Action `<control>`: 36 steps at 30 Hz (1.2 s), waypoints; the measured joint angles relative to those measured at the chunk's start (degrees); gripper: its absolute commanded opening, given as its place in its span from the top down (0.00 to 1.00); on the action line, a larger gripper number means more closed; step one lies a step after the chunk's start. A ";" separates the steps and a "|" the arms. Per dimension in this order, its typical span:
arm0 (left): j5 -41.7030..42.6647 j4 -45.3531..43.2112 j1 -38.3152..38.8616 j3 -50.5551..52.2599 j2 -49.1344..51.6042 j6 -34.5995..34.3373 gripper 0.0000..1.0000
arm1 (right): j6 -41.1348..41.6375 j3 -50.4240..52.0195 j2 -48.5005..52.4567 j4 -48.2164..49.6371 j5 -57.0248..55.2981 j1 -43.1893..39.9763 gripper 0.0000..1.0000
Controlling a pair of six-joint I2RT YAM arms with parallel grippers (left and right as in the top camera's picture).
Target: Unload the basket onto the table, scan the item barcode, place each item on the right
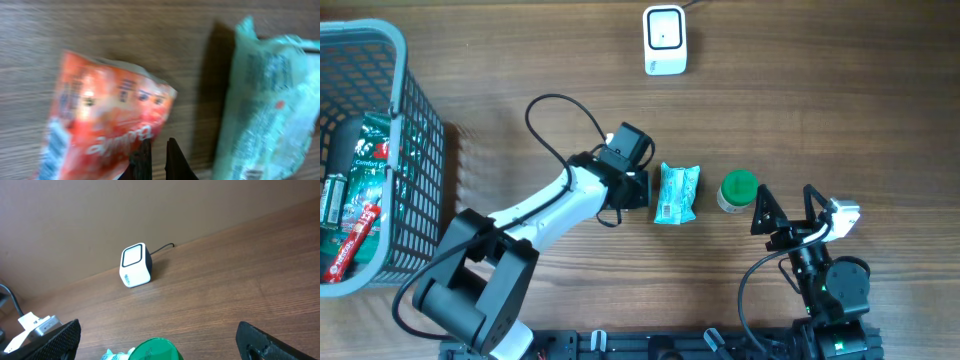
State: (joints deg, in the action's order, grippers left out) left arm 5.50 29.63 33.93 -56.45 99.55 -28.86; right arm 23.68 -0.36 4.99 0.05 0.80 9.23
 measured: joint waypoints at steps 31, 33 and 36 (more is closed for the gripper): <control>8.02 19.39 -20.35 -11.19 -2.99 20.59 0.61 | 0.00 0.00 0.00 0.00 0.00 0.00 0.00; 10.40 19.39 -20.46 -10.49 -0.92 23.32 0.61 | 0.00 0.00 0.00 0.00 0.00 0.00 0.00; 12.87 18.84 -20.46 -10.40 1.75 26.05 0.62 | 0.00 0.00 0.00 0.00 0.00 0.00 0.00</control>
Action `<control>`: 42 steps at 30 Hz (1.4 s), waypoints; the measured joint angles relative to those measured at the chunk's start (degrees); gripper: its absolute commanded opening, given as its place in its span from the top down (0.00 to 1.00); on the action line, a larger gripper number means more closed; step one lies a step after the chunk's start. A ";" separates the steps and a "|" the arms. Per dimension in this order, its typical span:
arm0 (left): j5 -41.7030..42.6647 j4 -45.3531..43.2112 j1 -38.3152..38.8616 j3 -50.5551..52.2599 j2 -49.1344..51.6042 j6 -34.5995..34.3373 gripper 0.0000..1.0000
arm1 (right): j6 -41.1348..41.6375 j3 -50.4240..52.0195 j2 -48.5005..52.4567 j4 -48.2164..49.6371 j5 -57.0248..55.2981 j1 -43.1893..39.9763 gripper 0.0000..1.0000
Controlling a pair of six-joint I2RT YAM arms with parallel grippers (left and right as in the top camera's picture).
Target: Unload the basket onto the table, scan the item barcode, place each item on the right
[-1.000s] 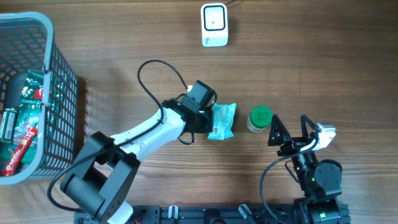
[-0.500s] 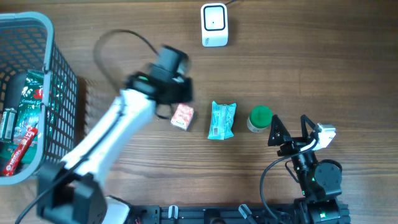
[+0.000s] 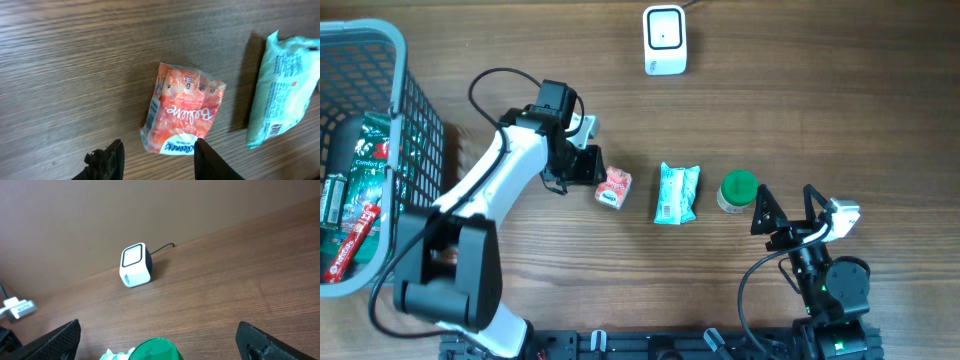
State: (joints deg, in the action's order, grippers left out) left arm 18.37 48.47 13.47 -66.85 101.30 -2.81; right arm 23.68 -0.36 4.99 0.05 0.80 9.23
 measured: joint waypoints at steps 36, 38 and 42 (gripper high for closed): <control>-3.96 -5.05 4.09 -0.26 0.20 -2.69 0.96 | 0.00 0.00 0.00 0.00 0.00 0.00 0.00; -9.73 -5.05 7.63 -0.83 -1.05 -5.25 0.96 | 0.00 0.00 0.00 0.00 0.00 0.00 0.00; -22.47 -5.07 15.26 -0.94 -0.96 -10.93 0.96 | 0.00 0.00 0.00 0.00 0.00 0.00 0.00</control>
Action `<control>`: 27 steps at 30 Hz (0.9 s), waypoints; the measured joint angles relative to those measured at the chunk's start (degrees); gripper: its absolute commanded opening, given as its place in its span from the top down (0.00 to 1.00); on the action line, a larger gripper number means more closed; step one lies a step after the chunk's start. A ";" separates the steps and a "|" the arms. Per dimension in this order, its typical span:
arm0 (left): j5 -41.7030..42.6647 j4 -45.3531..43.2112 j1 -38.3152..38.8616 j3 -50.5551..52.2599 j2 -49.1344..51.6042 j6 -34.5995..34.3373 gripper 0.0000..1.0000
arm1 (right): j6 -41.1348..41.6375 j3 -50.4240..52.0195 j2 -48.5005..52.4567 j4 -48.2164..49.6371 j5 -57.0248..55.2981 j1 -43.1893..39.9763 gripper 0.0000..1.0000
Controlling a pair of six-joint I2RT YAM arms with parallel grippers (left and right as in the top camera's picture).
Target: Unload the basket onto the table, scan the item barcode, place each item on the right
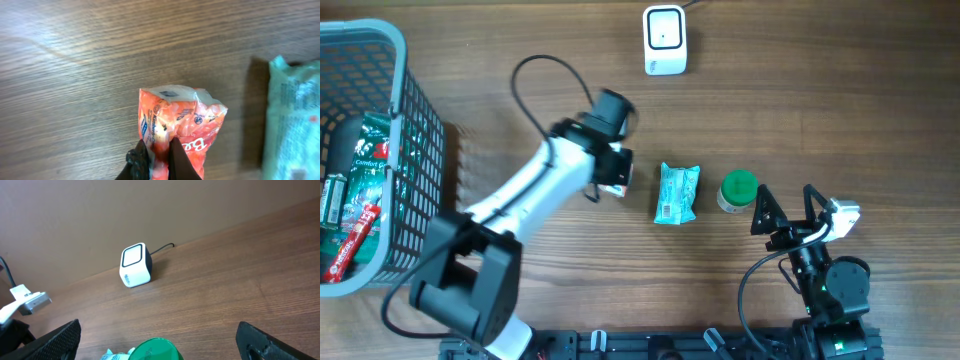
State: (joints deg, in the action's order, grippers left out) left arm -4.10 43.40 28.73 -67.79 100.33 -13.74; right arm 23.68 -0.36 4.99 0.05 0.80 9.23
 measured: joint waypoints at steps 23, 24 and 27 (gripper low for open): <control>-39.19 -4.48 23.41 0.00 9.55 -12.02 0.77 | 0.00 0.00 0.00 0.00 0.00 0.00 0.00; -39.10 -4.48 23.41 0.00 9.57 -12.07 0.75 | 0.00 0.00 0.00 0.00 0.00 0.00 0.00; -38.56 -4.63 23.41 0.00 9.55 -12.09 0.70 | 0.00 0.00 0.00 0.00 0.00 0.00 0.00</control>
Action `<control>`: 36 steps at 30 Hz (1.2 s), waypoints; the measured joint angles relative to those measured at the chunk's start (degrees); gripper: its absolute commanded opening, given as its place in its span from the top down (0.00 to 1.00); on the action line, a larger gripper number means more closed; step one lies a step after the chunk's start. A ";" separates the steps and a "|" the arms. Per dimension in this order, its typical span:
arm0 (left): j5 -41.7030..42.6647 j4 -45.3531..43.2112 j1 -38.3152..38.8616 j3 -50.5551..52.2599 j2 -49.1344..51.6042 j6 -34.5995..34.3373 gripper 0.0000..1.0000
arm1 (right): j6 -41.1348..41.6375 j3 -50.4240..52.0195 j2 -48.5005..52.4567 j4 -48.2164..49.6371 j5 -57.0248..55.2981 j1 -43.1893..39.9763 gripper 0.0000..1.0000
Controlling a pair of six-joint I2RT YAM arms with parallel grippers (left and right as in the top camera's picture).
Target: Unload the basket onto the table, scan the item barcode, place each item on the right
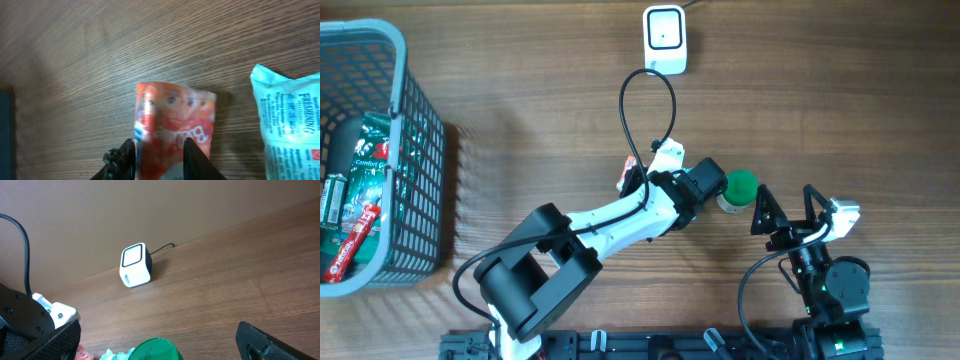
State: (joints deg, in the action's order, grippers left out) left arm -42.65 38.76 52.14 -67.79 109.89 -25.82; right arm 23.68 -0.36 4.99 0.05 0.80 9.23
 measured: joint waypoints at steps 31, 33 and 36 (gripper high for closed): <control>9.20 2.64 -3.21 -4.46 -6.27 0.20 0.63 | 0.00 0.00 0.00 0.02 0.00 0.00 0.00; 9.79 4.42 -6.64 -8.46 -10.10 1.01 0.59 | 0.00 0.00 0.00 0.00 0.00 0.00 0.00; 10.49 4.96 -14.73 -15.87 -17.22 3.41 0.45 | 0.00 0.00 0.00 0.00 0.00 0.00 0.00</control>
State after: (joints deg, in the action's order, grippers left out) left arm -32.16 43.72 37.41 -83.66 92.66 -22.41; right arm 23.68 -0.36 4.99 0.05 0.80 9.23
